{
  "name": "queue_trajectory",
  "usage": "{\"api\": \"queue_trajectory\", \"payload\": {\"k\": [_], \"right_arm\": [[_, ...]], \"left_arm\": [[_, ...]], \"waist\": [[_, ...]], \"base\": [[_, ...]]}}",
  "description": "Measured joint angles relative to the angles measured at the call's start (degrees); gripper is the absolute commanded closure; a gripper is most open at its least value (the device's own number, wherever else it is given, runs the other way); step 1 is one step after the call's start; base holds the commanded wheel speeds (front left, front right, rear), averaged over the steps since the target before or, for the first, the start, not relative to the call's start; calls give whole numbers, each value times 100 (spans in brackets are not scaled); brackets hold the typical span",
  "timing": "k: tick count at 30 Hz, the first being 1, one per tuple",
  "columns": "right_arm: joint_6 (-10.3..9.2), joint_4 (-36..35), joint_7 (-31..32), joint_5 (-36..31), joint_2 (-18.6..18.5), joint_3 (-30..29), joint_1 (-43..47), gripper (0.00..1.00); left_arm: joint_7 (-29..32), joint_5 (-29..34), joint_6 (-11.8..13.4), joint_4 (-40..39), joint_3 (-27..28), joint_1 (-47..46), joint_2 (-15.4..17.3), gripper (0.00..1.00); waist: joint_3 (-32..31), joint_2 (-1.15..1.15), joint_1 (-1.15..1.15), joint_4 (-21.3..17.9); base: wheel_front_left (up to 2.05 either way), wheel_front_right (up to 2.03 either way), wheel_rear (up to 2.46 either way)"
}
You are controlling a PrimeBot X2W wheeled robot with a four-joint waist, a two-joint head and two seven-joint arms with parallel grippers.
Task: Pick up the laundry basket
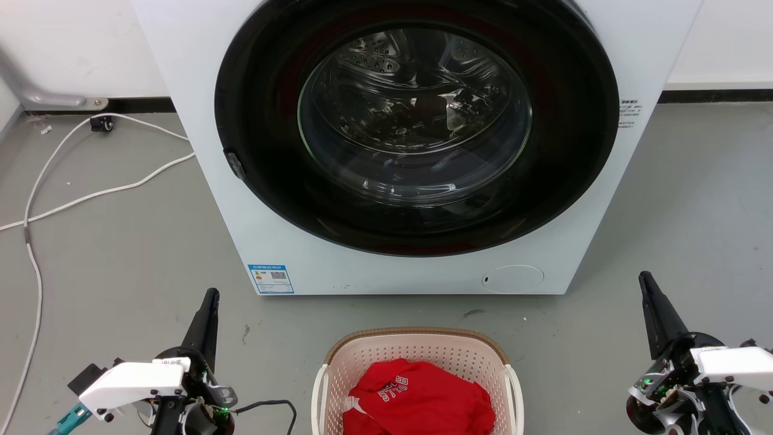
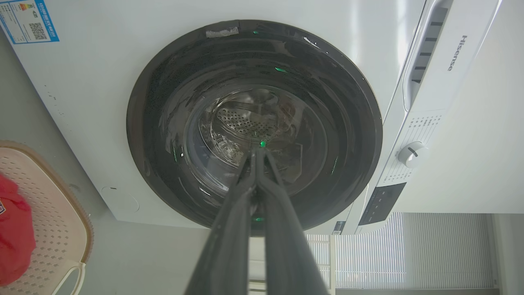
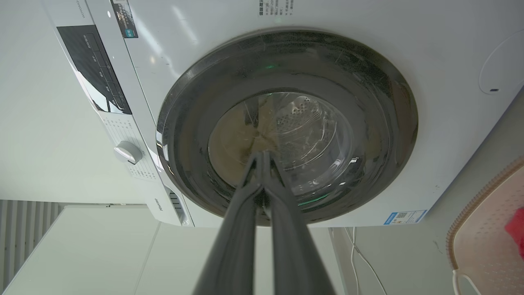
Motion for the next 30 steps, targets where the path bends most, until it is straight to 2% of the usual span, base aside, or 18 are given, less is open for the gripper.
{"api": "queue_trajectory", "payload": {"k": [30], "right_arm": [[0, 0, 5, 0, 1, -2, -1, 100]], "left_arm": [[7, 7, 0, 0, 11, -1, -8, 100]], "waist": [[0, 0, 0, 0]], "base": [[0, 0, 0]]}}
